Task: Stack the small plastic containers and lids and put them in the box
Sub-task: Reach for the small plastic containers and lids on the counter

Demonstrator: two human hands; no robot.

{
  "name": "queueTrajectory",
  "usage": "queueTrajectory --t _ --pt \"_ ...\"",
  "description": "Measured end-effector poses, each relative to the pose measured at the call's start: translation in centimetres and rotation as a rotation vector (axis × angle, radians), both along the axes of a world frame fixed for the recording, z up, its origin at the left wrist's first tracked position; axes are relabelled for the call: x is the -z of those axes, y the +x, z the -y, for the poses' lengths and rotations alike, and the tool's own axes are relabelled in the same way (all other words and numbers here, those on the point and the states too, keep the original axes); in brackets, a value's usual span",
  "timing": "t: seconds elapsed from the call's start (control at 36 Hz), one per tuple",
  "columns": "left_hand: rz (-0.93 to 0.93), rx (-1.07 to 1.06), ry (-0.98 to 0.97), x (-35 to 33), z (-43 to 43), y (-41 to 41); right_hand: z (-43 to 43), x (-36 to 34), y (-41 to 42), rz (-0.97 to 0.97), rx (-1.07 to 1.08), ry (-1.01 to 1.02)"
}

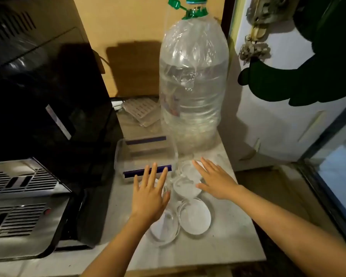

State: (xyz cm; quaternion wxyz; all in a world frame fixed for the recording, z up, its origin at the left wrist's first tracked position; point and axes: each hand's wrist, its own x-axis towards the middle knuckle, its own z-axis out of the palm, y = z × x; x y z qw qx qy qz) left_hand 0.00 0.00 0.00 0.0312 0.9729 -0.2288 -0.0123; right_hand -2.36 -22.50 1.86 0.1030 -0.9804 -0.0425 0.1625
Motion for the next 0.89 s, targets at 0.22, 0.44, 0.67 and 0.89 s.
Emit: queueTrajectory --t 0.22,0.44,0.67,0.89 --pt "-0.125 -0.031 -0.01 1.5 -0.2 0.3 -0.7 -0.2 2.0 0.032 -0.02 -0.082" --pt "-0.25 -0.076 -0.185 0.3 -0.4 0.3 -1.2 0.4 2.9 0.108 -0.094 -0.204" --pt "-0.433 -0.16 -0.522 -1.1 -0.1 -0.2 -1.2 -0.5 1.9 0.163 -0.072 -0.176" --pt "-0.625 -0.142 -0.865 -2.6 0.9 0.3 -1.7 -5.1 0.8 0.326 0.053 0.069"
